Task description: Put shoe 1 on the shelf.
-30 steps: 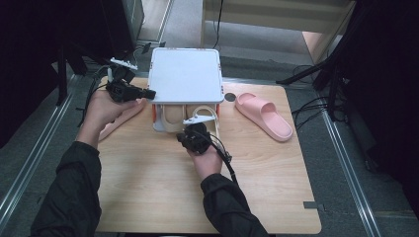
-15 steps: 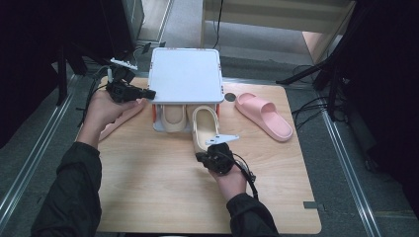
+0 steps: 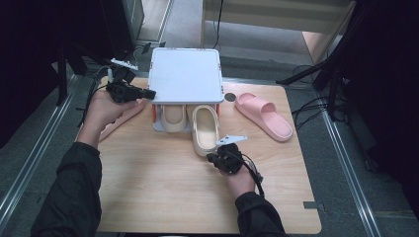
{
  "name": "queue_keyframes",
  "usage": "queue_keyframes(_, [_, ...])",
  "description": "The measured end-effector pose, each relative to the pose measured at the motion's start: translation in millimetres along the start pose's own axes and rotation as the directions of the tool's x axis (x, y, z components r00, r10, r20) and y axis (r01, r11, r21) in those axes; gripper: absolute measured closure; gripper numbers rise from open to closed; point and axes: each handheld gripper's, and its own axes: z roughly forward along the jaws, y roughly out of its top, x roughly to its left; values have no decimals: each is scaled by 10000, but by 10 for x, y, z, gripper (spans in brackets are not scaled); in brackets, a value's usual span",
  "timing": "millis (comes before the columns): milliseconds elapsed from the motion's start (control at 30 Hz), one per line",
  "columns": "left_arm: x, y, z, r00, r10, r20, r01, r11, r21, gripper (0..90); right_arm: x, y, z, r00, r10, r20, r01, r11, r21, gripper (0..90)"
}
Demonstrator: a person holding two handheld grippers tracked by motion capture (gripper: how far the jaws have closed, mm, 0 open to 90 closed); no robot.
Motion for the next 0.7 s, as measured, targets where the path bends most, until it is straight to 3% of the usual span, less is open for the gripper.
queue_keyframes(167, [-7, 1, 2, 10000, 26, -33, -26, 10000, -12, 890, -5, 149, 91, 9997, -153, 169, 152, 9999, 70, 900])
queue_keyframes(400, [-6, -4, 4, 10000, 10, 0, -10, 10000, -55, 888, -51, 323, 209, 9995, -4, 315, 9, 9999, -155, 900])
queue_keyframes(700, [-14, -11, 5, 10000, 94, -15, -94, 9999, -135, 876, -150, 539, 403, 9971, 546, 534, -526, 9978, -392, 879])
